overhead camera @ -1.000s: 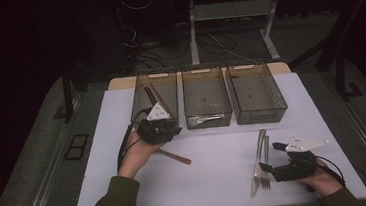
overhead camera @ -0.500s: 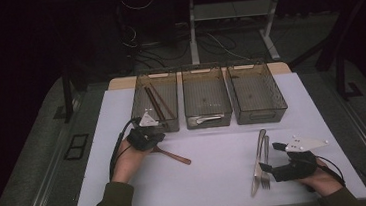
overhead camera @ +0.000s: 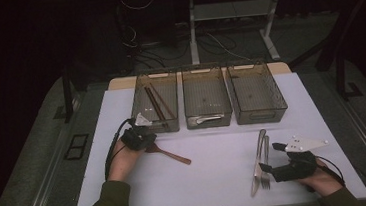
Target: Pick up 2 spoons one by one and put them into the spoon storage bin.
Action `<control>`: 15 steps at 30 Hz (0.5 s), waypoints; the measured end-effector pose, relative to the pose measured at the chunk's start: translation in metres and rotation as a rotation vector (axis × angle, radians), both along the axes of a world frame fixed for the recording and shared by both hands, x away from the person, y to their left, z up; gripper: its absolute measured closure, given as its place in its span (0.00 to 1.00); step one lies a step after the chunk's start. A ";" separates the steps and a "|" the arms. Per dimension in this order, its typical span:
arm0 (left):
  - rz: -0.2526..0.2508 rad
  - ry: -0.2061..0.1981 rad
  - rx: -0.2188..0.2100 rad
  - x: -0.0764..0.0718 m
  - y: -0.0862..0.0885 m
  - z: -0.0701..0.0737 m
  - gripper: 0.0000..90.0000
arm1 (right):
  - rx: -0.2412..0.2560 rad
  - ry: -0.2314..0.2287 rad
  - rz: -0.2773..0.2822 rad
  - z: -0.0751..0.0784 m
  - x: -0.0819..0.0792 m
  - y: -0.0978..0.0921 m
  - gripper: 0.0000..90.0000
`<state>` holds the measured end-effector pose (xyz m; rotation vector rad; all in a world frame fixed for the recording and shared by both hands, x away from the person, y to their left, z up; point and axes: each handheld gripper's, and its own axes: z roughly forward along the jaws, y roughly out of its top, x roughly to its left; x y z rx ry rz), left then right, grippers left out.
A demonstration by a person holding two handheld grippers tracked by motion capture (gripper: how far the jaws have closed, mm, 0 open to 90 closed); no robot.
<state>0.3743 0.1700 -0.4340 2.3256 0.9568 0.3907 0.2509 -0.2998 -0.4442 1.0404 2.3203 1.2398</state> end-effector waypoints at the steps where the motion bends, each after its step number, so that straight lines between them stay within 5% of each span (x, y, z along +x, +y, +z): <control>1: -0.001 0.001 0.007 0.000 0.000 0.000 0.98 | 0.001 0.000 -0.001 0.000 0.000 0.000 0.13; 15: -0.026 0.036 0.042 -0.019 0.014 0.001 0.98 | 0.003 -0.003 0.001 0.000 0.000 -0.001 0.13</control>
